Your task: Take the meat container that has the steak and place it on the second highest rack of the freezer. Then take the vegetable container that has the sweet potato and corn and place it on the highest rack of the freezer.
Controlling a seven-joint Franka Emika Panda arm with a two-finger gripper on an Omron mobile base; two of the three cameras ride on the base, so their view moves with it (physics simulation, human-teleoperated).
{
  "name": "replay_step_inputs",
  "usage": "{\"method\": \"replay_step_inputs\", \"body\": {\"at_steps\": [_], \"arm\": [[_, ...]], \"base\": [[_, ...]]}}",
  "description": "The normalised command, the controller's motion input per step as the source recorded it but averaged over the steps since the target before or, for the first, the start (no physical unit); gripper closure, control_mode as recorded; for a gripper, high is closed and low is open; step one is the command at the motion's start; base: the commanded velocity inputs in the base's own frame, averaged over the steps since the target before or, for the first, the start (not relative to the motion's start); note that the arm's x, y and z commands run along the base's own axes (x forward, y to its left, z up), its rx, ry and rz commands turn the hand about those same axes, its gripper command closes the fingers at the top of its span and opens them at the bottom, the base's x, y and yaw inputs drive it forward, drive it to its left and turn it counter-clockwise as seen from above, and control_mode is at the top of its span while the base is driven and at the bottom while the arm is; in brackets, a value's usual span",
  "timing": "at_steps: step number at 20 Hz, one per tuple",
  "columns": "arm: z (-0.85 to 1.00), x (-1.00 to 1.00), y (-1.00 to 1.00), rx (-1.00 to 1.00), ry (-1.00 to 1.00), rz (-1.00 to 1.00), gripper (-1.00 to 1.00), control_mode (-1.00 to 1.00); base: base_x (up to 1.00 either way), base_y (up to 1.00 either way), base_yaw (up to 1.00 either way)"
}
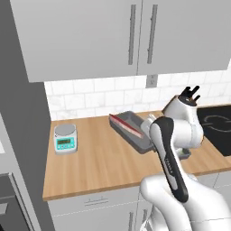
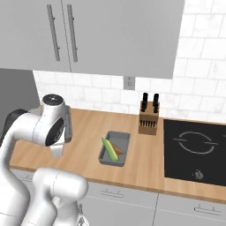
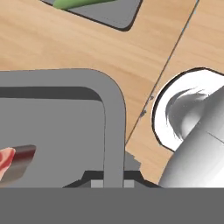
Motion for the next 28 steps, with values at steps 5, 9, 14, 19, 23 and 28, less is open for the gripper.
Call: {"method": "replay_step_inputs", "body": {"at_steps": [5, 9, 14, 19, 23, 28], "arm": [[0.32, -0.44, 0.08, 0.0, 0.0, -0.09, 1.0, -1.0], [0.28, -0.34, 0.0, 0.03, 0.01, -0.06, 1.0, -1.0], [0.19, -0.25, 0.0, 0.03, 0.02, -0.08, 1.0, -1.0], [0.02, -0.03, 0.0, 0.02, 0.02, -0.09, 1.0, -1.0], [0.0, 0.0, 0.0, 0.0, 0.0, 0.0, 1.0, -1.0], [0.0, 0.0, 0.0, 0.0, 0.0, 0.0, 1.0, -1.0]], "base": [[0.0, 0.0, 0.0], [0.0, 0.0, 0.0], [0.0, 0.0, 0.0], [0.0, 0.0, 0.0], [0.0, 0.0, 0.0], [0.0, 0.0, 0.0]]}}
